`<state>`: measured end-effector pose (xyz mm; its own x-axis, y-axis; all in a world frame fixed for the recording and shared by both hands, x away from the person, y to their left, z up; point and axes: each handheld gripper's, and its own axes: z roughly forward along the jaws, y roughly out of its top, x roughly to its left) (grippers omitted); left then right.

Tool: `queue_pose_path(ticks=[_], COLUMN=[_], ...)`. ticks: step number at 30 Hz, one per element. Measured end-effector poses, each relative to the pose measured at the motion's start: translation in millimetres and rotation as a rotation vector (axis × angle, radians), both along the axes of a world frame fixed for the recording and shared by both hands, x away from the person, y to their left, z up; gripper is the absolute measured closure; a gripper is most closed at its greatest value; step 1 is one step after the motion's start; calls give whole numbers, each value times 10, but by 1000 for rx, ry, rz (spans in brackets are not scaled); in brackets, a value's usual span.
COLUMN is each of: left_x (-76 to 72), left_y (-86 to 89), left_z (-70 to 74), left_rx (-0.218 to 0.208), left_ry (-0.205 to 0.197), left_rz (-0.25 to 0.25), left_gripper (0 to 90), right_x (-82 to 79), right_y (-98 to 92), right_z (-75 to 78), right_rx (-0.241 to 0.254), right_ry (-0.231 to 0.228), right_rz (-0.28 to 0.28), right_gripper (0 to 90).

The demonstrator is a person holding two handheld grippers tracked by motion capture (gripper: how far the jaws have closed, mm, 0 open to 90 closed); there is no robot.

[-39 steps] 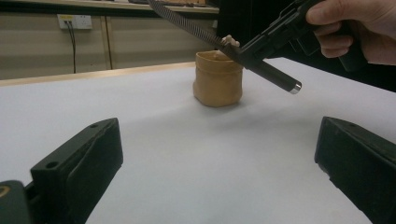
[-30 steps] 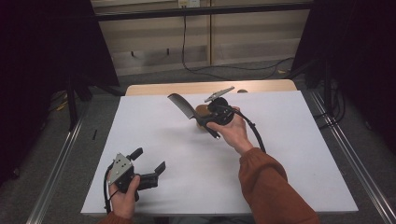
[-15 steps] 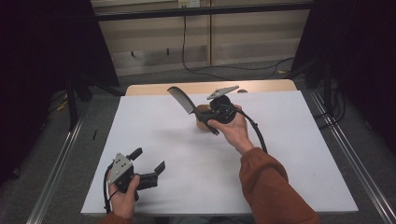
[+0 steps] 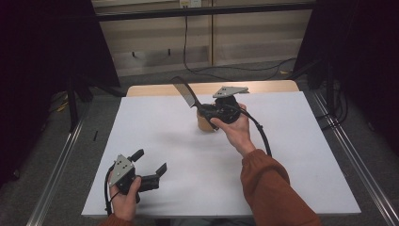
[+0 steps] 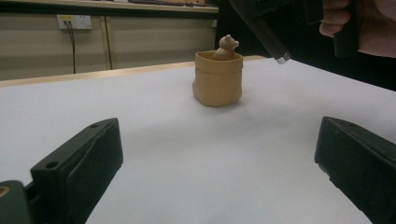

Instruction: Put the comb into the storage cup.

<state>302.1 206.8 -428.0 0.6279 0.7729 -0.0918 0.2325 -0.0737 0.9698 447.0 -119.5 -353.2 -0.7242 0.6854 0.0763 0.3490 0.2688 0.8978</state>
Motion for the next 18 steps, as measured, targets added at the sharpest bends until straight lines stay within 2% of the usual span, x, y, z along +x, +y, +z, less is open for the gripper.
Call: queue_pose_path(ticks=[8, 18], left_x=[1, 2], left_y=[3, 0], left_z=[-1, -3], left_rx=[2, -1], left_ry=[0, 2], left_rz=[-1, -1], left_gripper=[11, 11], right_x=[-7, 39], right_y=[-45, -74], right_z=[49, 61], right_rx=[46, 86], right_ry=[-51, -67], right_rz=[-9, -10], right_gripper=[728, 728])
